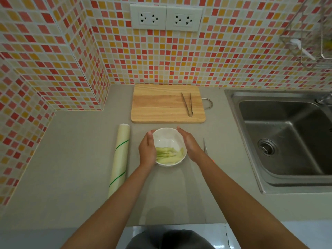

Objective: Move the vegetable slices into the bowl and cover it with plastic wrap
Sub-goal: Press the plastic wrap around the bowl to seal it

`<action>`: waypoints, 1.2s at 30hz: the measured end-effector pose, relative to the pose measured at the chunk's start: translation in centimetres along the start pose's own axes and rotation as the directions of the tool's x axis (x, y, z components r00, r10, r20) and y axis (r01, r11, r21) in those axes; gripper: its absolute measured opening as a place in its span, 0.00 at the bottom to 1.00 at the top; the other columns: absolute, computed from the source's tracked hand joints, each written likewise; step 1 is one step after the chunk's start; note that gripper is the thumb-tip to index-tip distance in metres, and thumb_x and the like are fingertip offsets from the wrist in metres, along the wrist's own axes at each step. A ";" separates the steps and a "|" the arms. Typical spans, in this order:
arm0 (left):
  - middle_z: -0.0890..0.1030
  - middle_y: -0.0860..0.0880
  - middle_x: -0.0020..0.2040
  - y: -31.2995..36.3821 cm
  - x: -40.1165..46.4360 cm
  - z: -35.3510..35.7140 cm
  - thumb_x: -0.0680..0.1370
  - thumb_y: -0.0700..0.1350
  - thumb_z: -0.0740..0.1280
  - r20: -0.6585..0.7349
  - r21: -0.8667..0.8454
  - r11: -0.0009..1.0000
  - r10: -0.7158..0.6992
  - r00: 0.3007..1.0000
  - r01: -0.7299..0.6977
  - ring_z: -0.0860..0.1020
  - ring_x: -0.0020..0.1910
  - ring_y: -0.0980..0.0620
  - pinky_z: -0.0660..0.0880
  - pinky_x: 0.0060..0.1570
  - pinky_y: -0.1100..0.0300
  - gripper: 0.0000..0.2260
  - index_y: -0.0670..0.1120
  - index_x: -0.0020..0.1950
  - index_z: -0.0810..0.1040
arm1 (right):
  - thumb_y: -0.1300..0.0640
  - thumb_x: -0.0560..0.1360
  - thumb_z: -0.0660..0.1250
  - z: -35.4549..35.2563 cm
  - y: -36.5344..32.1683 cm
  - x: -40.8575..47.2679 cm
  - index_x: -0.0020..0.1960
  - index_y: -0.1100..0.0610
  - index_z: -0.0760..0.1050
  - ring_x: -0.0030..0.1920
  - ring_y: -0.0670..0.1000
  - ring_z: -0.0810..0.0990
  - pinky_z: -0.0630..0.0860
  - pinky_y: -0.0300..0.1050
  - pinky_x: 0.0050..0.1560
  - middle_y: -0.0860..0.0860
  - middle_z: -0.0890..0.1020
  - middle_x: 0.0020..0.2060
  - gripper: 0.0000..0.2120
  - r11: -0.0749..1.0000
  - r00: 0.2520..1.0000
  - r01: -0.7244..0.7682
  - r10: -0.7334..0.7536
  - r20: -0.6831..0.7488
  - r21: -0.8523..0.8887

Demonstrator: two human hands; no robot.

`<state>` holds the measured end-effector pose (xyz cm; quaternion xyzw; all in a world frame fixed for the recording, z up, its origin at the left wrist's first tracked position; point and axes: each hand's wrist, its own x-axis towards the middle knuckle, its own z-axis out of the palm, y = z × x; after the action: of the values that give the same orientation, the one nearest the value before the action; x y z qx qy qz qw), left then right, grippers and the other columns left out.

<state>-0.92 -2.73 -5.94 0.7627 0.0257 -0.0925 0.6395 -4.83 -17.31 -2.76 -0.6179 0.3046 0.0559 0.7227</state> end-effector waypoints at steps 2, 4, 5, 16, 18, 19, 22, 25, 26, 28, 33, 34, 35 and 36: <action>0.82 0.51 0.54 0.1 0.7 -0.4 0.83 0.53 0.51 0.097 -0.006 1.000 0.013 0.995 -0.012 0.78 0.57 0.51 0.73 0.57 0.57 0.19 0.50 0.57 0.80 | 0.43 0.79 0.58 0.1 0.5 -0.2 0.60 0.60 0.78 0.59 0.56 0.79 0.73 0.50 0.62 0.57 0.82 0.57 0.23 1.000 0.999 -0.018 0.018 -0.027 0.000; 0.81 0.54 0.53 0.4 1.2 -0.7 0.83 0.55 0.50 0.203 0.017 1.000 0.015 0.979 -0.019 0.78 0.56 0.53 0.72 0.54 0.62 0.18 0.54 0.54 0.79 | 0.42 0.79 0.57 0.4 1.0 -0.6 0.55 0.56 0.79 0.53 0.52 0.81 0.76 0.44 0.52 0.53 0.83 0.51 0.21 0.999 0.997 -0.032 0.032 -0.068 0.001; 0.81 0.55 0.52 0.5 1.4 -0.9 0.83 0.55 0.50 0.243 0.036 0.999 0.014 0.970 -0.023 0.77 0.56 0.54 0.71 0.52 0.64 0.17 0.56 0.54 0.78 | 0.41 0.79 0.56 0.5 1.2 -0.8 0.52 0.54 0.79 0.49 0.49 0.81 0.75 0.41 0.47 0.50 0.83 0.48 0.20 0.999 0.995 -0.037 0.037 -0.094 0.003; 0.71 0.48 0.71 1.9 1.6 -1.7 0.81 0.60 0.48 0.242 0.129 0.991 -0.003 0.970 -0.029 0.68 0.71 0.51 0.62 0.70 0.58 0.26 0.49 0.74 0.65 | 0.39 0.80 0.48 -0.5 1.8 -1.4 0.53 0.69 0.78 0.52 0.61 0.81 0.74 0.56 0.57 0.64 0.82 0.50 0.35 0.978 0.923 0.051 -0.124 -0.364 -0.202; 0.72 0.47 0.71 1.7 -0.2 -1.5 0.81 0.58 0.50 0.021 -0.075 0.994 -0.078 0.997 0.079 0.69 0.71 0.52 0.62 0.73 0.53 0.25 0.48 0.73 0.67 | 0.43 0.81 0.49 -0.9 0.7 -1.2 0.57 0.63 0.79 0.54 0.57 0.80 0.73 0.51 0.57 0.60 0.82 0.55 0.29 0.980 0.929 0.139 -0.179 -0.324 -0.142; 0.73 0.47 0.70 1.3 -1.3 -1.3 0.81 0.58 0.51 -0.049 -0.148 0.982 -0.126 0.991 0.118 0.70 0.70 0.52 0.63 0.73 0.52 0.24 0.48 0.73 0.68 | 0.45 0.82 0.49 -1.1 0.2 -1.1 0.59 0.62 0.78 0.55 0.55 0.79 0.72 0.48 0.58 0.59 0.82 0.57 0.27 0.978 0.946 0.172 -0.197 -0.258 -0.117; 0.72 0.49 0.71 0.3 -4.3 -0.2 0.82 0.57 0.51 -0.067 -0.205 0.961 -0.203 0.977 0.186 0.69 0.70 0.52 0.63 0.73 0.53 0.24 0.47 0.73 0.68 | 0.47 0.82 0.52 -0.8 -0.8 -1.0 0.61 0.60 0.78 0.59 0.53 0.78 0.72 0.46 0.61 0.56 0.80 0.60 0.23 0.983 0.986 0.162 -0.164 -0.017 -0.087; 0.75 0.52 0.60 0.4 -4.6 0.6 0.83 0.52 0.50 -0.073 -0.184 0.976 -0.134 0.988 0.119 0.72 0.64 0.51 0.67 0.66 0.56 0.18 0.48 0.65 0.72 | 0.48 0.80 0.57 -0.5 -0.8 -1.1 0.61 0.57 0.78 0.58 0.51 0.78 0.74 0.41 0.54 0.51 0.79 0.59 0.19 0.984 0.988 0.128 -0.116 0.100 -0.124; 0.77 0.53 0.55 0.5 -4.3 0.6 0.83 0.51 0.50 -0.072 -0.165 0.982 -0.107 0.992 0.093 0.75 0.59 0.51 0.70 0.61 0.57 0.15 0.50 0.59 0.74 | 0.48 0.80 0.58 -0.4 -0.6 -1.0 0.62 0.57 0.78 0.58 0.50 0.78 0.74 0.40 0.53 0.51 0.79 0.59 0.18 0.979 0.986 0.145 -0.131 0.103 -0.143; 0.78 0.55 0.46 0.8 -3.2 0.3 0.83 0.53 0.49 -0.036 -0.093 0.994 -0.064 0.997 0.060 0.76 0.50 0.52 0.72 0.49 0.59 0.15 0.53 0.49 0.75 | 0.48 0.80 0.58 -0.3 -0.3 -1.0 0.61 0.58 0.77 0.57 0.51 0.77 0.72 0.41 0.54 0.52 0.78 0.58 0.18 0.965 0.984 0.171 -0.159 0.075 -0.197; 0.83 0.52 0.48 0.7 -0.5 -0.6 0.81 0.60 0.46 0.146 0.031 0.998 -0.049 0.988 0.045 0.80 0.50 0.52 0.75 0.52 0.57 0.24 0.54 0.51 0.80 | 0.51 0.81 0.57 -0.2 1.2 -1.6 0.38 0.57 0.73 0.37 0.48 0.73 0.69 0.32 0.35 0.51 0.75 0.35 0.16 0.930 0.979 0.194 -0.204 0.001 -0.313; 0.83 0.52 0.49 0.7 -0.1 -0.7 0.81 0.61 0.46 0.178 0.041 0.998 -0.049 0.983 0.042 0.80 0.51 0.52 0.75 0.53 0.56 0.25 0.54 0.51 0.81 | 0.50 0.81 0.56 -0.3 1.6 -1.8 0.39 0.57 0.74 0.37 0.48 0.74 0.70 0.34 0.35 0.51 0.76 0.36 0.17 0.939 0.984 0.169 -0.178 -0.003 -0.300; 0.83 0.52 0.49 0.7 0.3 -0.7 0.80 0.62 0.46 0.213 0.044 0.998 -0.043 0.976 0.034 0.80 0.51 0.52 0.75 0.53 0.56 0.25 0.54 0.50 0.81 | 0.49 0.81 0.56 -0.4 1.9 -2.0 0.41 0.57 0.76 0.38 0.49 0.76 0.70 0.37 0.36 0.51 0.78 0.37 0.17 0.949 0.990 0.133 -0.143 -0.013 -0.285; 0.84 0.53 0.49 0.6 0.5 -0.7 0.80 0.62 0.46 0.252 0.047 0.999 -0.034 0.967 0.023 0.80 0.52 0.52 0.75 0.53 0.57 0.25 0.55 0.50 0.81 | 0.46 0.81 0.55 -0.5 2.1 -2.1 0.43 0.56 0.77 0.40 0.49 0.77 0.71 0.38 0.38 0.50 0.79 0.38 0.18 0.957 0.994 0.093 -0.103 -0.022 -0.273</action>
<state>-0.25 -2.17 -5.29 0.7580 -0.0468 -0.1986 0.6196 -7.70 -16.68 -3.48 -0.7265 0.2759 0.0500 0.6274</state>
